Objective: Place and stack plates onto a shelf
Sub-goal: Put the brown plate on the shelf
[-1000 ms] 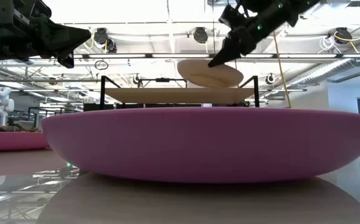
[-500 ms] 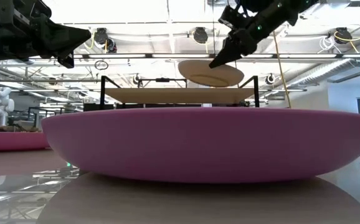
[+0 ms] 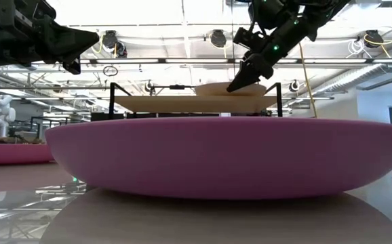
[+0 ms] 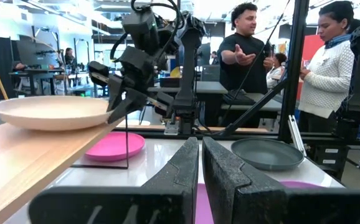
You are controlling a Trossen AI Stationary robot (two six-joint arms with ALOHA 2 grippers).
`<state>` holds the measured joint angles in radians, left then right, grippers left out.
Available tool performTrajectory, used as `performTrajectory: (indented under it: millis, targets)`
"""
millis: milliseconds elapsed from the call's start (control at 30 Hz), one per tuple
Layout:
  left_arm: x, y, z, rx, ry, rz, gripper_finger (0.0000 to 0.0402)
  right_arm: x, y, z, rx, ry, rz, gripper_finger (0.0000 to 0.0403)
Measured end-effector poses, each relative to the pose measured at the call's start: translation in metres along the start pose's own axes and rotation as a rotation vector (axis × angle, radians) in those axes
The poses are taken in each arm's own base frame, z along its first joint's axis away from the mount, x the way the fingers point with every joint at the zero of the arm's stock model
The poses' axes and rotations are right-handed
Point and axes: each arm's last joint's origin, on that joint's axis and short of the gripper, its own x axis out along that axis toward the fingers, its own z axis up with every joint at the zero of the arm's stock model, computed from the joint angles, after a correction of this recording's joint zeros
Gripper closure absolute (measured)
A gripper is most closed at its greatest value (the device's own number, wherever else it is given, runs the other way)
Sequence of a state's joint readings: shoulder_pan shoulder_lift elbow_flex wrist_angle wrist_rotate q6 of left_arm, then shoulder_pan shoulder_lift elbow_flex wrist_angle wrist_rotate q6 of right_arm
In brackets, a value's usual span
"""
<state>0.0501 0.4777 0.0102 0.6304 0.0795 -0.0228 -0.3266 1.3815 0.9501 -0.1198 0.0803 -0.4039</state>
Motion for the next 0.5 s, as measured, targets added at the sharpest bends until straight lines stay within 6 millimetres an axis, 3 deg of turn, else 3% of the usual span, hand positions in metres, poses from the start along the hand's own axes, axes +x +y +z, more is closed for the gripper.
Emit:
performTrajectory:
  millis: [300,500]
  targets:
    - [0.0,0.0,0.0,0.0,0.0,0.0,0.0376,-0.002,0.004,0.007,-0.007,-0.05,0.001,0.0305]
    - [0.0,0.0,0.0,0.0,0.0,0.0,0.0376,-0.02,0.008,0.013,-0.016,-0.087,0.011,0.0275]
